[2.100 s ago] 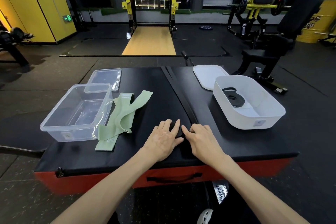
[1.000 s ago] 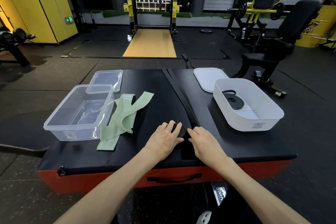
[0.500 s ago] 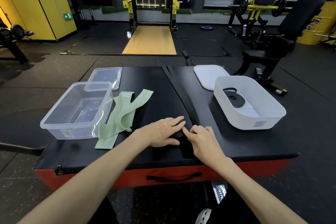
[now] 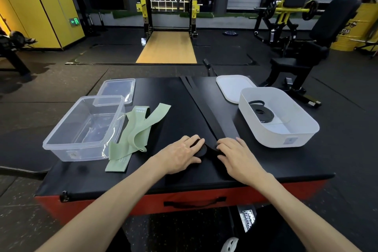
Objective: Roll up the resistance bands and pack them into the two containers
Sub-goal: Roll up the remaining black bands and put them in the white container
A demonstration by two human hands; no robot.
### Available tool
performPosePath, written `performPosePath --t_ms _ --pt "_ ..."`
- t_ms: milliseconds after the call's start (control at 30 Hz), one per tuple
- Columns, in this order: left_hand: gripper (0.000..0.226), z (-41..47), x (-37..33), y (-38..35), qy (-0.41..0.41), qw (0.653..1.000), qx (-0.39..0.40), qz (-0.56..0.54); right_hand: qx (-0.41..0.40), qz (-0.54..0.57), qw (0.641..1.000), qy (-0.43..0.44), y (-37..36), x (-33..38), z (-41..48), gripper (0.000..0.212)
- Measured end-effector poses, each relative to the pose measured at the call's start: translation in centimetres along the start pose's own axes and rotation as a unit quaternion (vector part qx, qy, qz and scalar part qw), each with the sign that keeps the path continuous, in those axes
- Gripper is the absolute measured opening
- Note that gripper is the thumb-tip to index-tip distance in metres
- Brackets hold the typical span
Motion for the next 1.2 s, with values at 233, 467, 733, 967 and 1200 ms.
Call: performPosePath --t_ms 233,467,733,967,1200 --pt "0.069 0.1 -1.7 0.5 0.089 0.991 -0.011 0.104 0.016 -0.046 0.997 0.06 0.8 0.0 0.6 0.018" --pt "0.07 0.3 -2.5 -0.1 0.153 0.981 0.005 0.118 -0.02 -0.055 0.996 0.06 0.5 1.3 0.8 0.02" --pt "0.071 0.9 -2.5 -1.3 0.197 0.976 0.003 0.092 -0.029 -0.065 0.996 0.053 0.1 1.8 1.0 0.04" --pt "0.067 1.1 -3.9 -0.8 0.273 0.959 0.002 0.07 -0.026 -0.069 0.997 0.016 -1.0 2.7 1.1 0.058" --pt "0.076 0.5 -1.9 -0.5 0.186 0.978 0.088 -0.035 -0.035 -0.06 0.998 0.003 -1.1 2.7 1.0 0.056"
Point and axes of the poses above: each hand's wrist, its own z-axis towards the middle knuckle, its own y-axis out of the back of the hand, x = y × z, the point moved 3 cm from there along z, towards the middle knuckle, and after that the axes turned 3 degrees about y, right-handed, at the moved point
